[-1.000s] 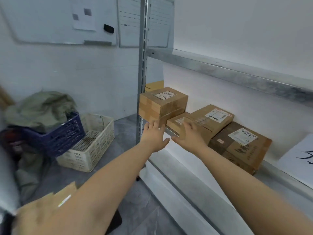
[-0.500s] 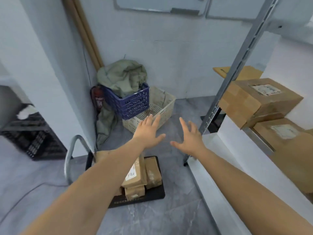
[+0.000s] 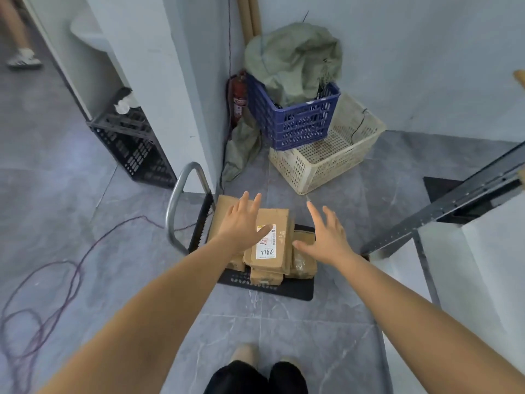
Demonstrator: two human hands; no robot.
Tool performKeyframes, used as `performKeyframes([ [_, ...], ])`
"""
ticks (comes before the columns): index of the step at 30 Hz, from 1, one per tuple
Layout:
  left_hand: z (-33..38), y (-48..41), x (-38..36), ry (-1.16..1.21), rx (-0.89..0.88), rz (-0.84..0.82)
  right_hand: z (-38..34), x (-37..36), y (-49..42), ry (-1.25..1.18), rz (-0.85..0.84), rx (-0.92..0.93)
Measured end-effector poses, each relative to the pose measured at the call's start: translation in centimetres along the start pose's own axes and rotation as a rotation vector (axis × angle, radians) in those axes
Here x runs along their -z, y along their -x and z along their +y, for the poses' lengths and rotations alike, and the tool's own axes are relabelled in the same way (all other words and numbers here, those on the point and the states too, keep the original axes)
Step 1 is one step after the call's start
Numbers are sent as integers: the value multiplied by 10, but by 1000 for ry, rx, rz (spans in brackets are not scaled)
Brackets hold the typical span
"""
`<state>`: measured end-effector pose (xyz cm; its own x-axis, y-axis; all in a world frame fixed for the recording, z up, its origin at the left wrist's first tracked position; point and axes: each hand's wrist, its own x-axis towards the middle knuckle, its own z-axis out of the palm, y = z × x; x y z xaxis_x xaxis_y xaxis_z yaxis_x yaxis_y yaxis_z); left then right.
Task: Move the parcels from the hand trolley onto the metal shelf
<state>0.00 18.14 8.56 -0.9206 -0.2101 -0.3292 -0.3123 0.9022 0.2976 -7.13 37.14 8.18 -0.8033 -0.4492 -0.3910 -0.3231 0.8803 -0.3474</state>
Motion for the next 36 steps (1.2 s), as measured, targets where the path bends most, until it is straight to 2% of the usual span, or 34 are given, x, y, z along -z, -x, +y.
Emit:
performKeyframes([
  [8,-15,-36,-66,66,123,-67,41,-42,-51,6,-76,-3],
  [14,-48,-66,-159,36,163,-192,71,-114,-103,-49,-143,-10],
  [19,-68,-81,-207,13,164,-302,83,-181,-129,-68,-207,-4],
  [28,-93,-136,-267,116,173,-280,92,-240,-177,-201,-195,-25],
  [36,-98,-164,-288,249,193,-241,103,-258,-200,-169,-166,23],
])
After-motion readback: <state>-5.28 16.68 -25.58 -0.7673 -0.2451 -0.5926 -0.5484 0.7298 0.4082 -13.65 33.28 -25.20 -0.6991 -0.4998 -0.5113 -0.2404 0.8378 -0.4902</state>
